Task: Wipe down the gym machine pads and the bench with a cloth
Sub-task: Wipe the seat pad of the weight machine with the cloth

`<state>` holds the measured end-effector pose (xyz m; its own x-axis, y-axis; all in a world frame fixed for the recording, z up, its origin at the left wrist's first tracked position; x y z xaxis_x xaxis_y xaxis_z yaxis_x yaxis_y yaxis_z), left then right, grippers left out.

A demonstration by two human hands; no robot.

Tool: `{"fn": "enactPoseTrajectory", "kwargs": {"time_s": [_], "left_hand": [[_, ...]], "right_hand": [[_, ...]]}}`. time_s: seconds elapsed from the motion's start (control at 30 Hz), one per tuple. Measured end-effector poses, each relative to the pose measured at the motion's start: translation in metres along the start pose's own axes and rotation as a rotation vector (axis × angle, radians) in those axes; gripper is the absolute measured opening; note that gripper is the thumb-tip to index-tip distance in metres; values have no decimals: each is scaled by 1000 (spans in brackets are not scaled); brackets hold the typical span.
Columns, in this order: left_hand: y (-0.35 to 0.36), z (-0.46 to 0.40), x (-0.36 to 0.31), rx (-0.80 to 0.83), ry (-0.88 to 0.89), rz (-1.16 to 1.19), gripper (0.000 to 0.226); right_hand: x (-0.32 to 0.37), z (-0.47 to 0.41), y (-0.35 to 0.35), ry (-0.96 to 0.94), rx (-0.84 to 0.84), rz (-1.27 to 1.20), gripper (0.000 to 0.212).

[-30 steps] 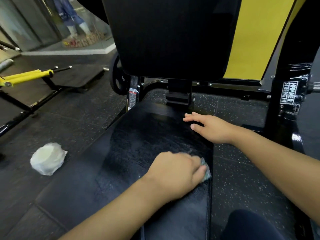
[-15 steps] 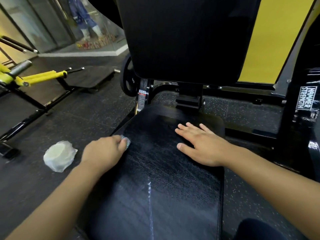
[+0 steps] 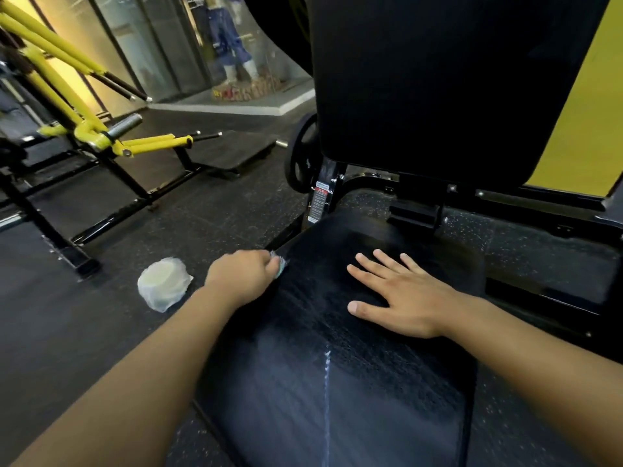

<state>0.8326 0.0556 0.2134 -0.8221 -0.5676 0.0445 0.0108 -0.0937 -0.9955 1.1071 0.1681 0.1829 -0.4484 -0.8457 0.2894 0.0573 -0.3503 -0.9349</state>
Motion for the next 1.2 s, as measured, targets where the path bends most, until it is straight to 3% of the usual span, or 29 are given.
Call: {"fn": "enactPoseTrajectory", "kwargs": {"time_s": [0.13,0.27,0.37,0.47,0.6,0.7,0.8,1.07,1.2], "left_hand": [[3,-22,-35,-15,14,77,46],[9,37,-72,-58,291,1,44],[7,89,-62,-12,436,-67,43],[8,91,-23,1,354,-140,52],[2,15,10,9,97,-102,51],[5,-32,6,-12,21,-31,52],[15,-23,-20,-41,96,-5,47],[6,120,-56,77,601,-63,45],[1,97,-28,73,466,-155,47]], "right_hand": [[4,-4,0,9,-11,-14,79],[2,-3,2,21,-31,-30,71],[2,-1,4,17,-44,-16,70],[2,-1,5,8,-58,2,71],[0,-3,6,9,-79,-2,72],[-2,-3,7,14,-72,-7,72],[-3,-2,9,18,-76,-5,73],[-1,-2,9,9,-73,-3,74],[-1,-4,8,4,-78,-12,73]]}}
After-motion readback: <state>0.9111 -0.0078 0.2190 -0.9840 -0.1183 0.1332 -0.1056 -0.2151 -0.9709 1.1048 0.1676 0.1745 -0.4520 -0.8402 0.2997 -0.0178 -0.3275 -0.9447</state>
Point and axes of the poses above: each hand's wrist, its own z-axis away from the middle knuckle, its own y-axis out of the palm, x = y × z, the point moved 2 cm from there along -z, towards the middle knuckle, and after that the axes turned 4 degrees about -y, right-handed, at the moved point
